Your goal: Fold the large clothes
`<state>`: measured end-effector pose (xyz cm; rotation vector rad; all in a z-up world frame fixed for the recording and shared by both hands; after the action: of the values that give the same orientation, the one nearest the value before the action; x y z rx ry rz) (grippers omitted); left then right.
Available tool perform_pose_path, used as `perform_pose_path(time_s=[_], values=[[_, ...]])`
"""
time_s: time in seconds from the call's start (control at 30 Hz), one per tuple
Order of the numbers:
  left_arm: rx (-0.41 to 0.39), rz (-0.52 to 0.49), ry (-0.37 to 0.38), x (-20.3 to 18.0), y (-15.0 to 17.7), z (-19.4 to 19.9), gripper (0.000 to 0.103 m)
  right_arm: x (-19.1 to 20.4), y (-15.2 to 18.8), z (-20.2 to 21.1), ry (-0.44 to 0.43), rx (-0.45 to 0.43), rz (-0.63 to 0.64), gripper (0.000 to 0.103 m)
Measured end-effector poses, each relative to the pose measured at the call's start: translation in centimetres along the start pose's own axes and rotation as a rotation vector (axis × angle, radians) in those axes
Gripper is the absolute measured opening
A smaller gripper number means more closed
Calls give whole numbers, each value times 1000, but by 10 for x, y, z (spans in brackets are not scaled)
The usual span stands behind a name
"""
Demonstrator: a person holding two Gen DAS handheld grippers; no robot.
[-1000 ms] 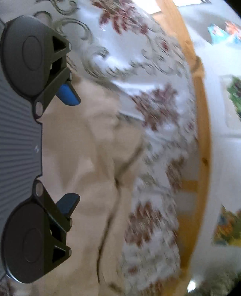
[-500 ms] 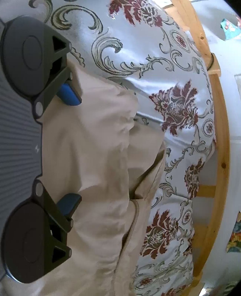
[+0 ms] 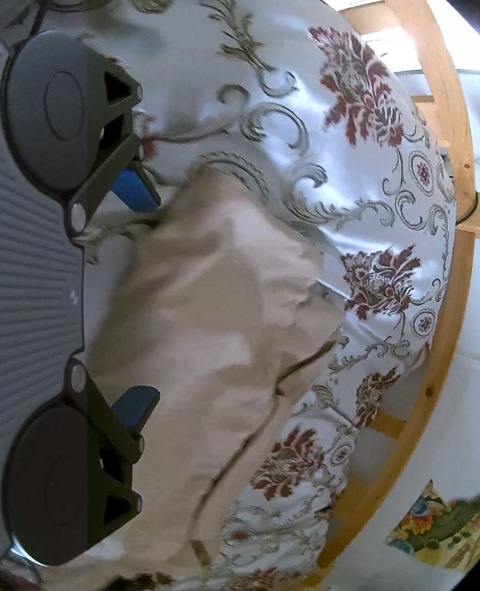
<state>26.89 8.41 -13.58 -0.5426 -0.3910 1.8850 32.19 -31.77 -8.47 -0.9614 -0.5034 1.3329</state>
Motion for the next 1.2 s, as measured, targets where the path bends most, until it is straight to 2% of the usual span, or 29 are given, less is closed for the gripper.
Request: perform_pose_path(time_s=[0.07,0.13,0.23,0.37,0.5,0.63,0.67,0.77,0.9,1.0,1.1,1.2], values=[[-15,-4,-52,5,7,-3,103,25,-10,3,-90,-59,51,102],[-7,-11,-61,5,9,-9,103,49,-18,6,-147,-142,129,102],[12,17,-14,4,8,-19,103,79,-27,-4,-190,-213,245,102],[18,82,43,9,10,-28,103,95,-43,-28,-202,-240,228,102],[23,106,69,11,12,-31,103,109,-50,-57,-186,-192,248,102],[31,146,92,15,12,-30,103,126,-28,-94,-217,-14,303,102],[22,158,85,18,11,-28,103,128,-25,-98,-216,1,310,102],[-16,200,66,28,5,-21,103,124,-28,-92,-223,-28,299,102],[33,267,112,36,2,-35,103,115,-31,-66,-205,-54,303,102],[41,327,135,43,-3,-43,103,109,-31,-36,-212,-57,270,102],[53,379,154,47,-3,-45,103,104,-45,-11,-170,-156,204,102],[64,361,154,45,0,-43,103,114,-61,-17,-147,-216,200,102]])
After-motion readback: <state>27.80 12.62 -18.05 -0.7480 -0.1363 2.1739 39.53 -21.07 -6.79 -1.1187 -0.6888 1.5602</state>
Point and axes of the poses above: each gripper's, at about its wrist camera, not at the fingertips, and z roughly against the way its jaws point, x to its left, y to its underside, the point moved 9 cm from there along -z, roughly the way its jaws point, and after that the axes turned 7 degrees about x, right-handed, at the moved point
